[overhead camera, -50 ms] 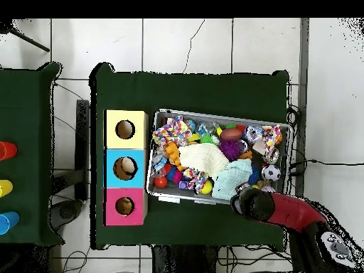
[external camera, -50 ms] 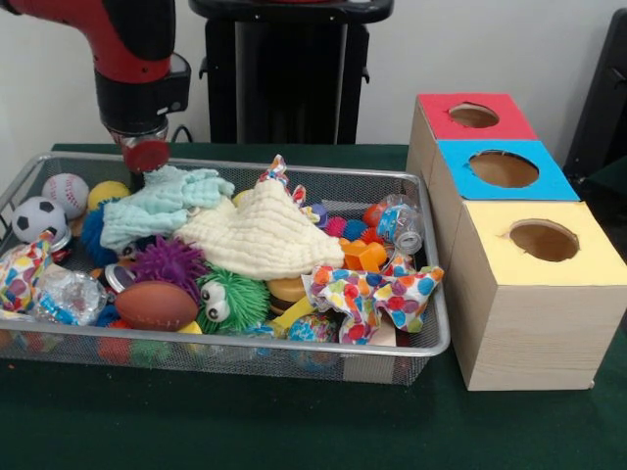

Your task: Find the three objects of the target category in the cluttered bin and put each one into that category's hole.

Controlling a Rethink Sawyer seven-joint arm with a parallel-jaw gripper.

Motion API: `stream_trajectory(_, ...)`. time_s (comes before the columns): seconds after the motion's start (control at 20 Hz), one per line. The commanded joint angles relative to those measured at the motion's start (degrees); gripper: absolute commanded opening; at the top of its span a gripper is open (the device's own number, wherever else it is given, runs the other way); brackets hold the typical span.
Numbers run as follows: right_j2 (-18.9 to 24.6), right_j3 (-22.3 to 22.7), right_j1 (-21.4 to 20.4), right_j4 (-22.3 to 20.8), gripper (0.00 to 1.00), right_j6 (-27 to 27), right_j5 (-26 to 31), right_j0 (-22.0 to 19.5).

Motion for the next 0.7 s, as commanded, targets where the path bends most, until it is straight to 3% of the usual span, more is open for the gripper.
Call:
stream_trajectory(0.05,-2.2,-6.0,3.6,-3.9,1.0,-0.4,-3.1,0.5)
stream_trajectory(0.25,-1.9,-5.7,3.1,-4.3,1.0,-1.5,-3.7,-0.2)
stream_trajectory(0.45,-1.8,-3.3,-0.1,-3.9,1.0,-1.7,-2.6,0.3)
stream_trajectory(0.7,2.8,2.7,-10.4,0.6,1.0,-7.4,6.8,-3.2)
